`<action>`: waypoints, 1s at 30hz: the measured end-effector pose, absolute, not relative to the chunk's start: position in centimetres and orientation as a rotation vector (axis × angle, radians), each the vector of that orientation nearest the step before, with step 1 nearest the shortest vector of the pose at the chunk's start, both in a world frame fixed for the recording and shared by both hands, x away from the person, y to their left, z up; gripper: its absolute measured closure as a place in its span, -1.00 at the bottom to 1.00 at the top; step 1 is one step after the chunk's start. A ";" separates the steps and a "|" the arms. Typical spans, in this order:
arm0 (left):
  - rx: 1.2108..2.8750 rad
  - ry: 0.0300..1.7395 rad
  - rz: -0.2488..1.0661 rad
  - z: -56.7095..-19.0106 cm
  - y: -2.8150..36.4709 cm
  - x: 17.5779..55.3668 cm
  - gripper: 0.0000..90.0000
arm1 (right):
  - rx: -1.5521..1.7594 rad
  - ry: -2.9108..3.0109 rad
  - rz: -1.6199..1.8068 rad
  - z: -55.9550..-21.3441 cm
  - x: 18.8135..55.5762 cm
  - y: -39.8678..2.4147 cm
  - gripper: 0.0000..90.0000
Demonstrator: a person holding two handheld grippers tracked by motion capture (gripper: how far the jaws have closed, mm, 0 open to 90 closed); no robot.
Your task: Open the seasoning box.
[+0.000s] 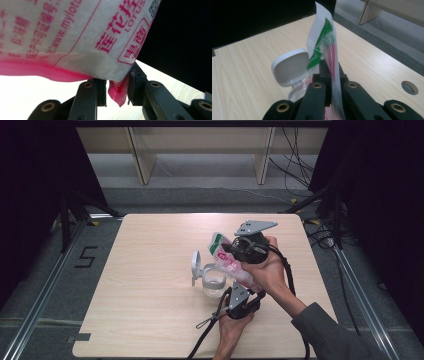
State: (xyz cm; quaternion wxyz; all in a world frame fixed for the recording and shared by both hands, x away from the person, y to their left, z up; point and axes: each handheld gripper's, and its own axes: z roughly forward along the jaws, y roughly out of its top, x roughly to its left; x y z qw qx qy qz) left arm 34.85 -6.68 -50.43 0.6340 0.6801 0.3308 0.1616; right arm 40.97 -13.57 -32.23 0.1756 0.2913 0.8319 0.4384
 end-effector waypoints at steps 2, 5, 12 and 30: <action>1.573 0.751 0.368 -50.5 -6.5 35.0 0.60 | 0.803 2.369 1.225 -32.3 41.2 -13.2 1.00; 1.548 0.762 0.349 -50.6 -6.4 35.1 0.61 | 0.815 2.364 1.221 -32.6 41.5 -12.8 1.00; 1.540 0.763 0.337 -50.6 -6.3 35.1 0.61 | 0.807 2.392 1.190 -33.0 41.8 -12.0 1.00; 1.544 0.746 0.346 -50.5 -6.1 35.1 0.62 | 0.748 2.392 1.173 -33.3 42.1 -11.4 1.00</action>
